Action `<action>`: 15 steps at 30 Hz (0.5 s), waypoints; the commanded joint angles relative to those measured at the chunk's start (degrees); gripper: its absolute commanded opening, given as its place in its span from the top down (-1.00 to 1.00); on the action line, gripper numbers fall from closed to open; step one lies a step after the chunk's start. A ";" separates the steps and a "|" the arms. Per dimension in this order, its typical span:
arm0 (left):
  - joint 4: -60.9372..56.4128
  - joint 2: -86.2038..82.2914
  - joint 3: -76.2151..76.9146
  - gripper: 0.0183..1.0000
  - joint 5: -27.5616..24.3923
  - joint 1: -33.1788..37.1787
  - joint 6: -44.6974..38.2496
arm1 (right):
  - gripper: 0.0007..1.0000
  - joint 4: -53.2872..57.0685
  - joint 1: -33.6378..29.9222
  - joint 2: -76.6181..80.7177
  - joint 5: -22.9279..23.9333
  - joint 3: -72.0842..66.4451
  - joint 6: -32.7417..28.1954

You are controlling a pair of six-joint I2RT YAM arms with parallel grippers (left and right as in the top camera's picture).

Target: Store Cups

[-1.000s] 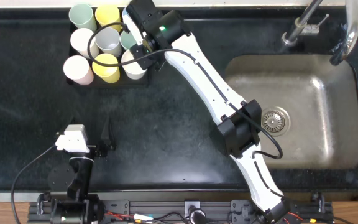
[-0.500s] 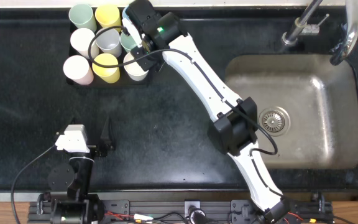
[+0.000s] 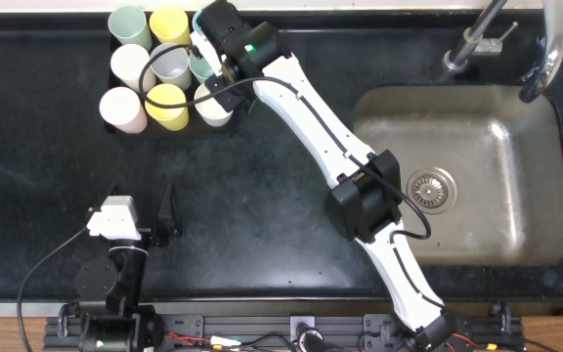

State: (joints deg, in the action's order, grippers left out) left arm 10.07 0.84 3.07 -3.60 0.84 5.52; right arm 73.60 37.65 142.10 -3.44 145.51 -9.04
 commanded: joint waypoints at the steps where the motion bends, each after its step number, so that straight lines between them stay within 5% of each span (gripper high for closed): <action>1: 0.13 -0.68 -0.13 -1.00 0.72 -0.22 -1.03 | 0.92 -0.33 0.61 1.64 -0.13 1.46 -0.52; 15: 0.13 -0.68 -0.13 -1.00 0.72 -0.22 -1.03 | 0.92 0.17 1.73 2.03 0.33 -1.01 -2.78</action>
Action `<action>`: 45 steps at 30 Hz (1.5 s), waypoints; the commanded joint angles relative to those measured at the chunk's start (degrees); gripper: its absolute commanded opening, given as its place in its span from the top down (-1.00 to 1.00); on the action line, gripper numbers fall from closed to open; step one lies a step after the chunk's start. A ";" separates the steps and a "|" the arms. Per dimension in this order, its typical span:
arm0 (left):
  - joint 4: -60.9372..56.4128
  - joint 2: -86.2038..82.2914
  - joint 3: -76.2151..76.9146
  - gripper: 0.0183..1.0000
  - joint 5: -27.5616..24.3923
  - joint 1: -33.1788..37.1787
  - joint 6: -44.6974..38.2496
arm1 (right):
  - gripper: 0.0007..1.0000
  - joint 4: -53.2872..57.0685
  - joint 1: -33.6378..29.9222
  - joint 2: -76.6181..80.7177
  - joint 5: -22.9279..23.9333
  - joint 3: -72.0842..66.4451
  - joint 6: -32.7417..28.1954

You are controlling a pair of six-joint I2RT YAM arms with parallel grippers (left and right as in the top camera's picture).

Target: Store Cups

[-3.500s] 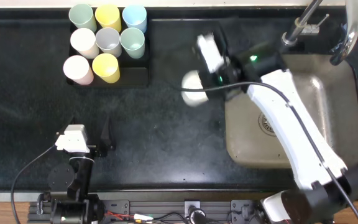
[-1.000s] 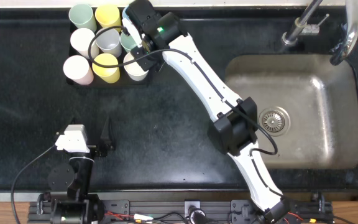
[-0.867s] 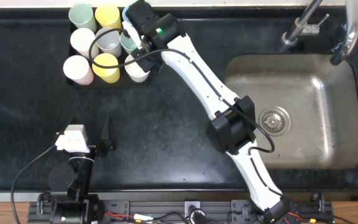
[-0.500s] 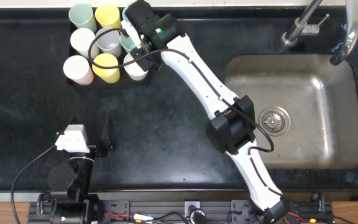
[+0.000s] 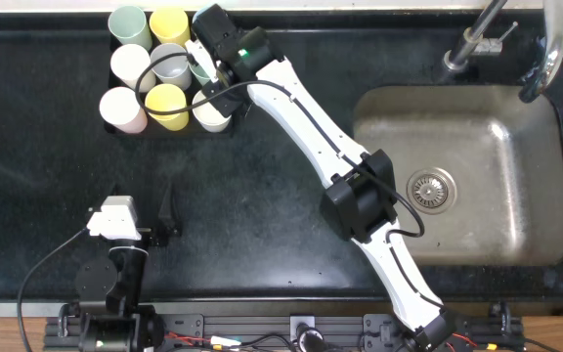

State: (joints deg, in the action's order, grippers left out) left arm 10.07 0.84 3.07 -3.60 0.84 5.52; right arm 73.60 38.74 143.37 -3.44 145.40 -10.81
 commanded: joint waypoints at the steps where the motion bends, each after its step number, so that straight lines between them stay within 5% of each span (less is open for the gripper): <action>1: 0.15 -0.68 -0.13 -1.00 0.72 -0.22 -1.03 | 0.91 0.37 0.63 0.76 0.31 -0.96 -1.01; 13: 0.15 -0.68 -0.13 -1.00 0.72 -0.22 -1.03 | 0.88 0.42 0.61 0.76 0.50 -0.96 -1.01; 16: 0.15 -0.68 -0.13 -1.00 0.72 -0.22 -1.03 | -0.29 0.42 0.61 0.76 0.48 -0.96 -1.01; 22: 0.15 -0.68 -0.13 -1.00 0.72 -0.22 -1.03 | -1.00 0.42 0.63 0.76 0.48 -0.94 -1.01; 36: 0.13 -0.68 -0.13 -1.00 0.72 -0.22 -1.03 | -1.00 1.55 -0.70 -8.13 0.61 -0.13 -0.39; 41: 0.15 -0.68 -0.13 -1.00 0.72 -0.22 -1.05 | -0.99 3.87 -2.38 -16.37 5.92 -0.13 2.51; 45: 0.13 -0.68 -0.13 -1.00 0.72 -0.22 -1.03 | -0.99 7.96 -5.03 -23.43 5.73 -0.13 5.68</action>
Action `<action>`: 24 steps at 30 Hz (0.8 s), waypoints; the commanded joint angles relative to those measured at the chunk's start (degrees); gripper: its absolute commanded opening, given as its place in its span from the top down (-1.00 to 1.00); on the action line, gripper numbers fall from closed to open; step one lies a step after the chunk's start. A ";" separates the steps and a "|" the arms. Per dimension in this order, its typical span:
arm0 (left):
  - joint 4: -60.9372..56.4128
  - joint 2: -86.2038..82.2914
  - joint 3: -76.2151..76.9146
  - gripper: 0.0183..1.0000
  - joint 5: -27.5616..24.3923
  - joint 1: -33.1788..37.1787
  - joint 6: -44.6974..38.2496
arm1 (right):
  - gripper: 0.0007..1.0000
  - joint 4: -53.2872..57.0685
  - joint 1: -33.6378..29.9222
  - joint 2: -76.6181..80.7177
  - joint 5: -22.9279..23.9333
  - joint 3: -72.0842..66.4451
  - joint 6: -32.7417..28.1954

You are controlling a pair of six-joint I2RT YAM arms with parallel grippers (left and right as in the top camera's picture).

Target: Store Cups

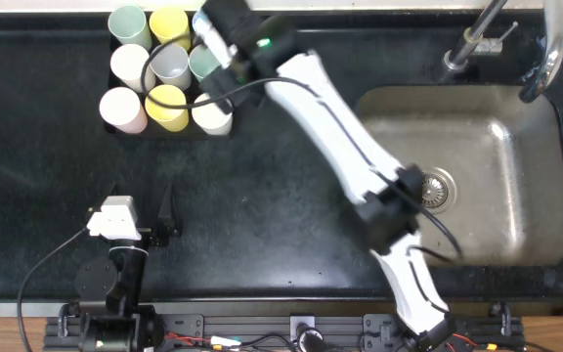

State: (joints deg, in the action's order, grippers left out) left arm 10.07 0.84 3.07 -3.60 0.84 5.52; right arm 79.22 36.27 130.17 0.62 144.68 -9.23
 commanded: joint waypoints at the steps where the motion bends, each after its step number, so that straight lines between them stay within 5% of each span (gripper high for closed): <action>1: 0.13 -0.68 -0.13 -1.00 0.72 -0.22 -1.03 | -1.00 3.67 -3.56 -11.78 1.22 0.59 5.68; 10: 0.13 -0.68 -0.13 -1.00 0.72 -0.22 -1.03 | -0.99 7.85 -18.29 -26.34 2.01 -10.23 8.41; 18: 0.15 -0.68 -0.13 -1.00 0.72 -0.22 -1.05 | -1.00 -2.60 -30.80 -50.71 2.16 -52.09 15.08; 24: 0.13 -0.68 -0.13 -1.00 0.72 -0.22 -1.05 | -0.99 -23.78 -33.66 -71.47 -1.22 -81.96 16.24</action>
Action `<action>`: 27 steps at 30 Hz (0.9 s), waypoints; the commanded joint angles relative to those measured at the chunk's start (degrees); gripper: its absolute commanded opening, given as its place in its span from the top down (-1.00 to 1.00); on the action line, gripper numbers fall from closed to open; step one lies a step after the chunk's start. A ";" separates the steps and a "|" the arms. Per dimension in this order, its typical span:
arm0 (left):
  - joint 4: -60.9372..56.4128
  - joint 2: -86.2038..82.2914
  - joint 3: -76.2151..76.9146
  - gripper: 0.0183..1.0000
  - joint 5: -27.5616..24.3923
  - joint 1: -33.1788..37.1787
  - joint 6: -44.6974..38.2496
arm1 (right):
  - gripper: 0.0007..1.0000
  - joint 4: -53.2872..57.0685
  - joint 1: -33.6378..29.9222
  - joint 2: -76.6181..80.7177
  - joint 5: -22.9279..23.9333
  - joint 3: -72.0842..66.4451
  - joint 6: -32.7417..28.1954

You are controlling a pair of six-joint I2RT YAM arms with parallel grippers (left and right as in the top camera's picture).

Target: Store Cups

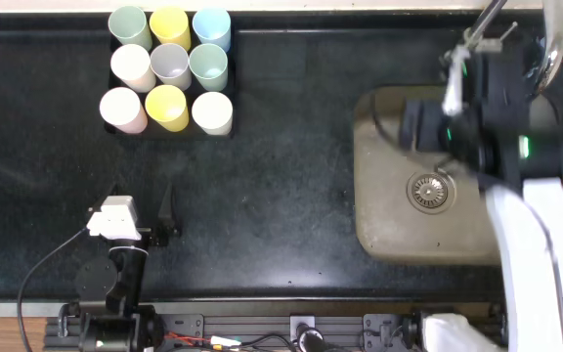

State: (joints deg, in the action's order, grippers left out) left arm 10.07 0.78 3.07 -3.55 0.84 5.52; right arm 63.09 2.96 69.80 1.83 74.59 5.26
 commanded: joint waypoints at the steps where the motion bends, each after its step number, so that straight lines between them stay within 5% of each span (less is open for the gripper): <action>1: 0.15 -0.61 -0.13 -1.00 0.68 -0.22 -1.03 | -1.00 -11.30 -0.33 -13.66 -2.45 -15.65 0.81; 8: 0.13 -0.61 -0.13 -1.00 0.68 -0.22 -1.03 | -1.00 -41.90 -0.37 -31.41 -2.23 -43.67 -14.32; 16: 0.15 -0.61 -0.13 -1.00 0.68 -0.22 -1.03 | -1.00 -49.44 -0.31 -49.75 -1.55 -59.23 -14.53; 27: 0.13 -0.61 -0.13 -1.00 0.68 -0.22 -1.05 | -1.00 -59.45 -0.31 -53.24 -2.86 -67.14 -14.51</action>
State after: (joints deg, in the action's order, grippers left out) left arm 10.09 0.75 3.07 -3.20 0.84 5.52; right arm 6.22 2.70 17.04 -0.21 9.78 -9.04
